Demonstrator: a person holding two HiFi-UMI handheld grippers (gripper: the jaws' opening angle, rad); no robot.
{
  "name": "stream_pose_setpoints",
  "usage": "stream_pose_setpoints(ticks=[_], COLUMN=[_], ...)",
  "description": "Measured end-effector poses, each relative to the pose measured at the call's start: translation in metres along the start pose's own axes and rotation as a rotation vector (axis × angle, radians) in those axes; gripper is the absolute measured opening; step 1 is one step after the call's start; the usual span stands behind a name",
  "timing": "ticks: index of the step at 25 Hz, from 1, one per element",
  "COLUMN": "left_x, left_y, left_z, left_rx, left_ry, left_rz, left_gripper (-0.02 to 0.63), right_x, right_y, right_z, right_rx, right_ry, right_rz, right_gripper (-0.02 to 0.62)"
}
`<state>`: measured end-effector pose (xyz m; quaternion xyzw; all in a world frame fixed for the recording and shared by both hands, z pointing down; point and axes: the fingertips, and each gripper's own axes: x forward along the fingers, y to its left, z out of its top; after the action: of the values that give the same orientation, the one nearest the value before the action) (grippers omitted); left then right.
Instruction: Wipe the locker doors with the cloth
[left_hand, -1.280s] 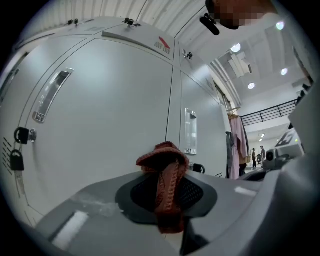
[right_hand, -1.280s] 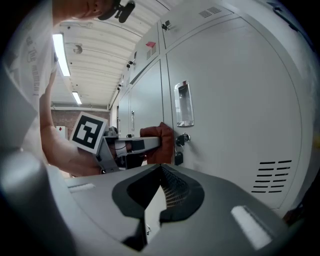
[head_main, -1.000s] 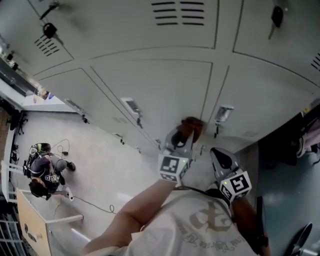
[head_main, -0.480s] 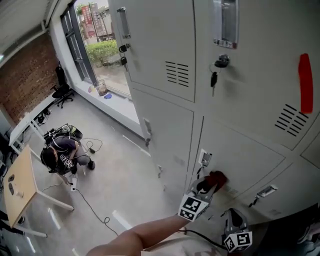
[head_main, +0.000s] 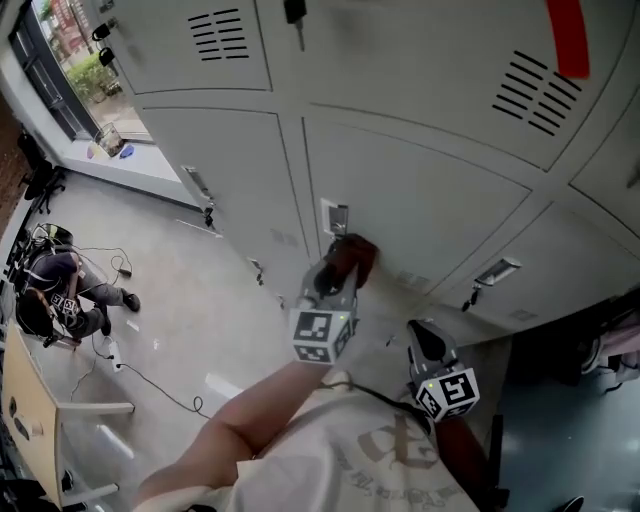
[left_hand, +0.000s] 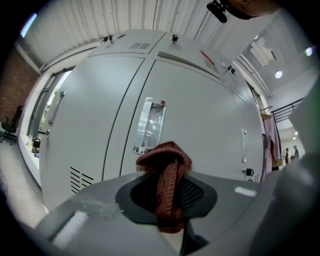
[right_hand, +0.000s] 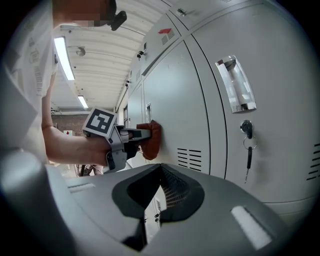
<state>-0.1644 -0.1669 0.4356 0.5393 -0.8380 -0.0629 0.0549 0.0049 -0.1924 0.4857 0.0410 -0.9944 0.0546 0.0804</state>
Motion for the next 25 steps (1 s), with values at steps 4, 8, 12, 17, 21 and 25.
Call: stream_pose_setpoints(ticks=[4,8,12,17,21,25], left_x=[-0.018,-0.046,-0.058,-0.04,-0.021,-0.012], left_y=[0.007,0.034,0.068,0.08,0.066,0.072], left_z=[0.019,0.053,0.079,0.066,0.032,0.007], left_rx=[-0.04,-0.041,0.093,0.207,0.233,0.216], left_ry=[-0.062,-0.168,-0.241,-0.187,-0.109,-0.064], left_rz=[0.007,0.049,0.128,0.124,0.068,0.074], left_gripper=[0.078,0.078,0.078,0.08,0.08,0.08], right_x=[-0.001,0.003,0.008,0.011,0.008,0.005], right_y=[-0.001,0.001,0.007,0.019,0.014,0.01], right_z=[0.002,0.001,0.0,-0.001,-0.001,-0.001], right_rx=[-0.009,-0.01,-0.017,-0.03,-0.028,-0.021], right_ry=[-0.003,0.0,0.002,0.013,0.022,0.025], right_rz=[-0.015,-0.009,0.007,0.026,0.007,-0.006], right_gripper=[0.008,0.008,0.008,0.008,0.008,0.008])
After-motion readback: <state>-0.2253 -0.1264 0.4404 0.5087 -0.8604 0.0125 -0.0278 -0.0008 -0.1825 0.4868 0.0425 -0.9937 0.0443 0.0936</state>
